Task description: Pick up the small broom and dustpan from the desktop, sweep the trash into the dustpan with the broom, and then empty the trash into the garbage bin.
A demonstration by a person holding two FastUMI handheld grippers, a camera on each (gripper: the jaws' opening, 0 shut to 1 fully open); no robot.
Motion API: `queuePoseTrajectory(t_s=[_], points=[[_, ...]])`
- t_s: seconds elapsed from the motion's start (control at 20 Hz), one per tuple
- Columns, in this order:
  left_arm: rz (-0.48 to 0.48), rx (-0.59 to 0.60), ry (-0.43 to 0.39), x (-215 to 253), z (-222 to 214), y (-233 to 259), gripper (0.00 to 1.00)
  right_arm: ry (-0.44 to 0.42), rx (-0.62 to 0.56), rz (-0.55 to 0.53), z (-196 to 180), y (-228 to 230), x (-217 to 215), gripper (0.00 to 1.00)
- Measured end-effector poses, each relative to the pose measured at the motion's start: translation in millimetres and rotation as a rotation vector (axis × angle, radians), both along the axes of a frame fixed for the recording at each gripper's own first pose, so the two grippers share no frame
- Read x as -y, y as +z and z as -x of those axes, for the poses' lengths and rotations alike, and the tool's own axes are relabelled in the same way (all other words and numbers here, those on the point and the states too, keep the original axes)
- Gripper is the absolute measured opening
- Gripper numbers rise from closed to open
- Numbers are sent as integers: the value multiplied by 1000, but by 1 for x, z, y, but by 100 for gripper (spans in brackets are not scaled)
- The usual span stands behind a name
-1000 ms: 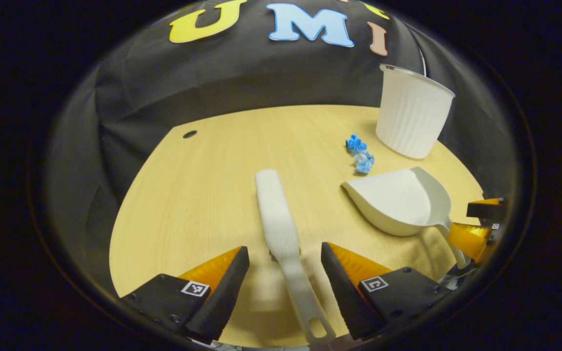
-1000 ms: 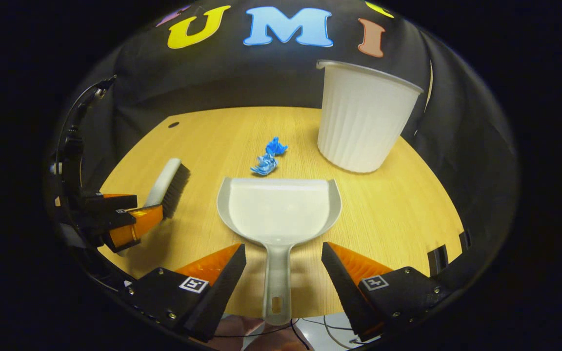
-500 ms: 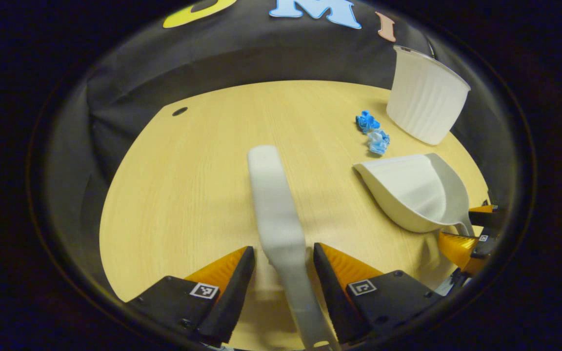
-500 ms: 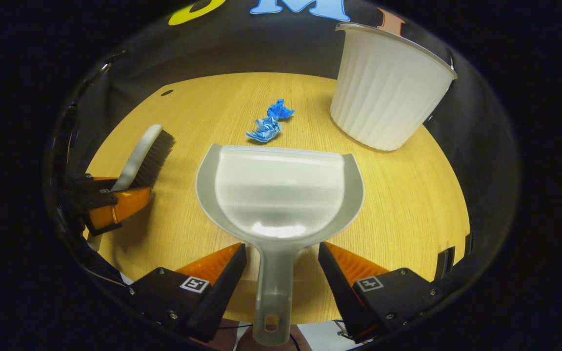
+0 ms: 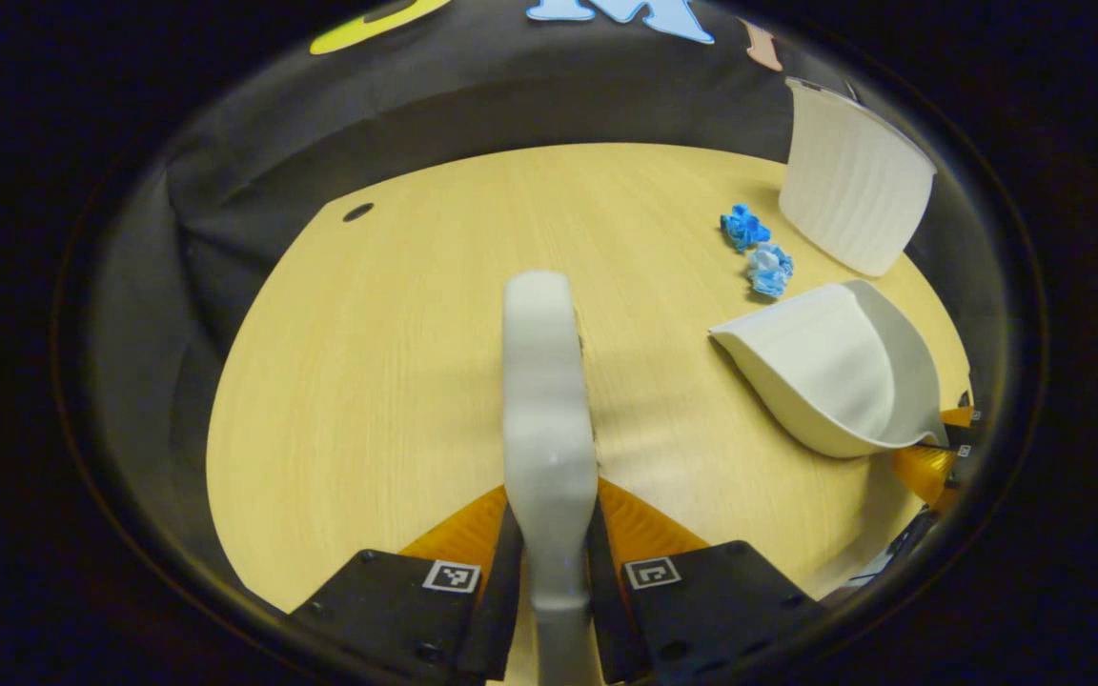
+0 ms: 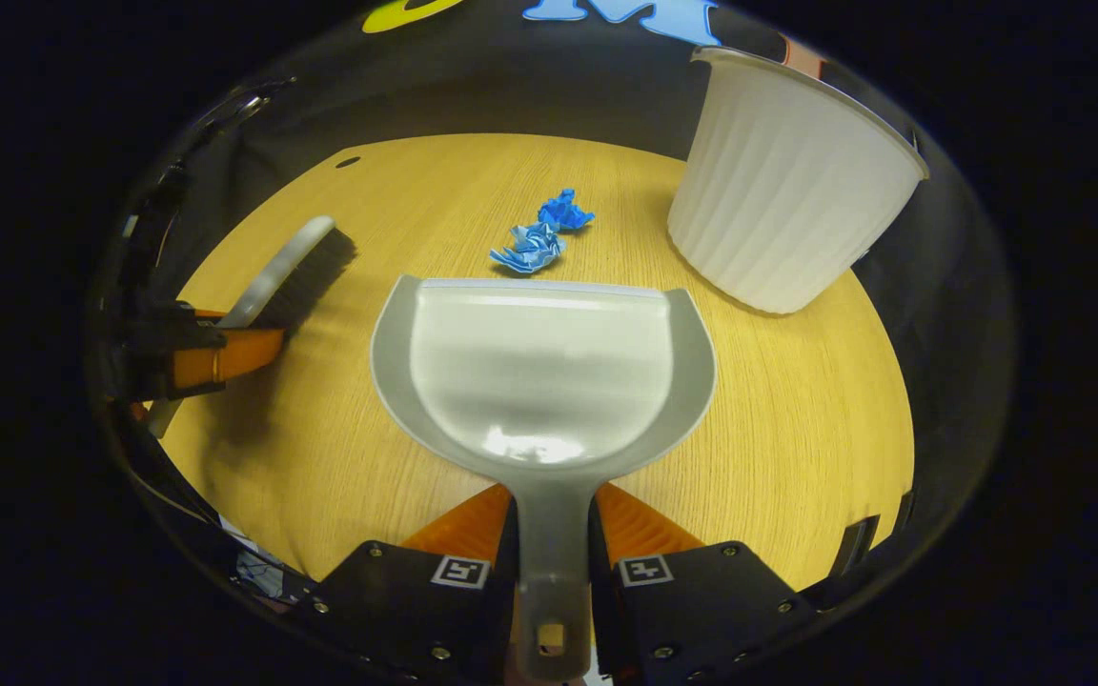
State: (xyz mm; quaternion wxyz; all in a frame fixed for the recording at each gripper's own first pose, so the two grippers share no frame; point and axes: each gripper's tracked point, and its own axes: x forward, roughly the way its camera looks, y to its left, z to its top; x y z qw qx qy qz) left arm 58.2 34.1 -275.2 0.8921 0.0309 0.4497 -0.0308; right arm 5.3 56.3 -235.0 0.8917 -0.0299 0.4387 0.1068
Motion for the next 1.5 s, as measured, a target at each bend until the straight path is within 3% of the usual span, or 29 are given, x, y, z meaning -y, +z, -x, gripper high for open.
queuePoseTrajectory(t_s=[0.25,0.35,0.55,1.05,1.5], points=[[16,-21,-11,6,-13,8,40,81,12,-7,-3,-1,14,31],[21,-31,-25,14,-26,8,34,109,16,-11,-4,-3,23,31],[6,-20,-89,27,-62,18,34,151,21,-2,-9,-2,39,31],[-37,20,-376,82,-153,30,36,203,7,17,-29,1,56,31],[-77,-1,-666,129,-186,28,36,240,-19,32,-43,5,59,31]])
